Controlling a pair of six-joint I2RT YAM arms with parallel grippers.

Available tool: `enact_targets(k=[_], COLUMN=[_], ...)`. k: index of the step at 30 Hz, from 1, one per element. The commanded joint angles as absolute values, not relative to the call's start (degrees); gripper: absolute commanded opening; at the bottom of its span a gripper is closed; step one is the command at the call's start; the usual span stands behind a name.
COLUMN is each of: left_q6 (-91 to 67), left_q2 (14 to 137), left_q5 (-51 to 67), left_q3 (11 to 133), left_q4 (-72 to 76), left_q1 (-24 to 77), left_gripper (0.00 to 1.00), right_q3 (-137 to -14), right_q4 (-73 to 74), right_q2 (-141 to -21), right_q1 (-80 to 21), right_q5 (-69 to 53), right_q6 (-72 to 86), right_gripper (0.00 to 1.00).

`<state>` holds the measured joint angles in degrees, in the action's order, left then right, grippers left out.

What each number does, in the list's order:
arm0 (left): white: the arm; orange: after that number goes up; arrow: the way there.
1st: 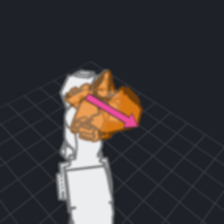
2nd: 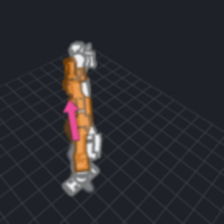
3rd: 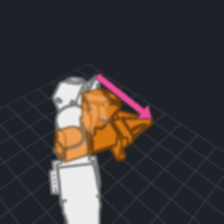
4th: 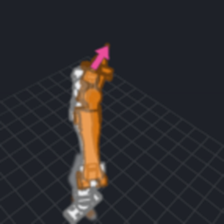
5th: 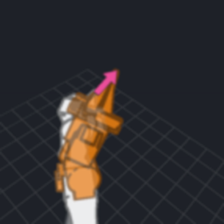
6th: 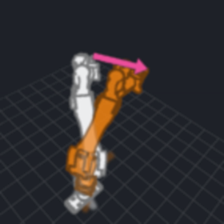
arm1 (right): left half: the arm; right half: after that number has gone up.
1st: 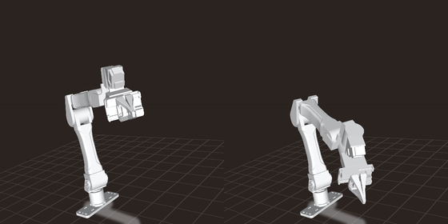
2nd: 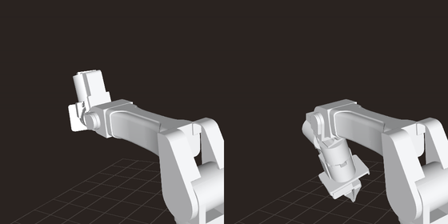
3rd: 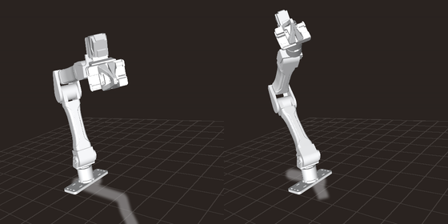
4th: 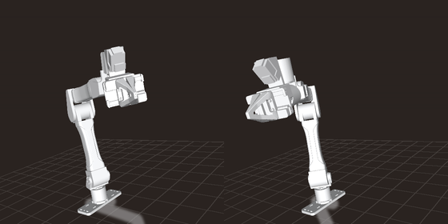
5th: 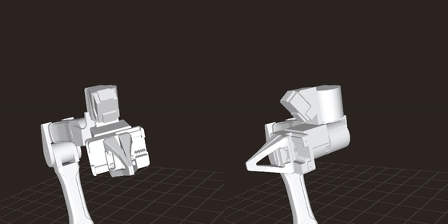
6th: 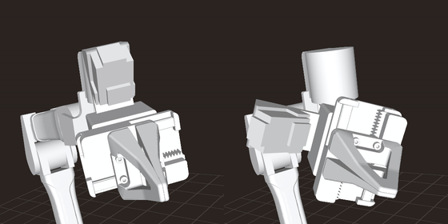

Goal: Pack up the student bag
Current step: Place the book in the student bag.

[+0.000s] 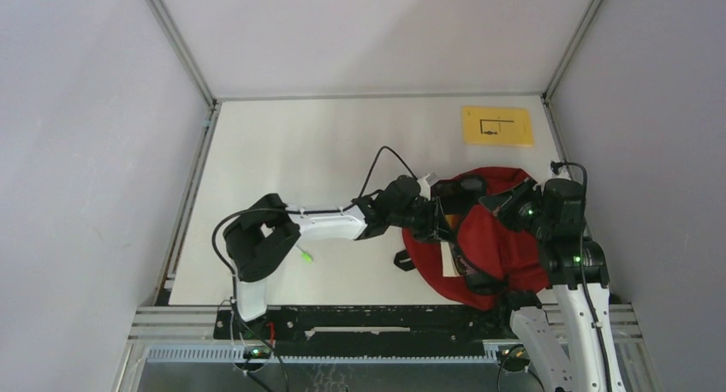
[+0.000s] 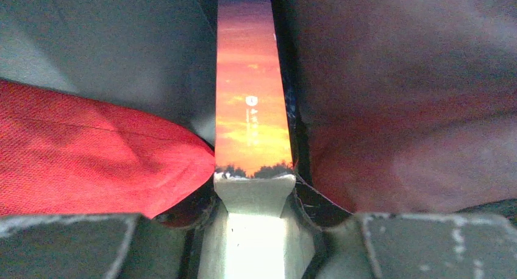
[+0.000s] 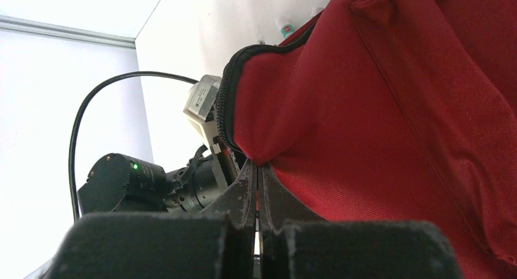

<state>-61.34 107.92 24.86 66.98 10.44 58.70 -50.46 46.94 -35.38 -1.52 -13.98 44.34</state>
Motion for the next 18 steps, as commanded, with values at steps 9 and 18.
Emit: enact_targets(k=[9,18], left_q6=[-75.5,-75.0], left_q2=[110.1,119.9], left_q5=[18.6,17.2], left_q3=[67.3,76.6], left_q4=[46.4,40.4], left_q1=[56.6,60.1], left_gripper=[0.00,0.23], right_q3=[-52.1,-52.1], right_q4=[44.0,44.3], right_q2=[-32.5,-32.5], right_q1=[-1.2,-1.2], right_q5=[-15.8,-15.0], right_q6=[45.3,45.7], right_gripper=[0.00,0.00])
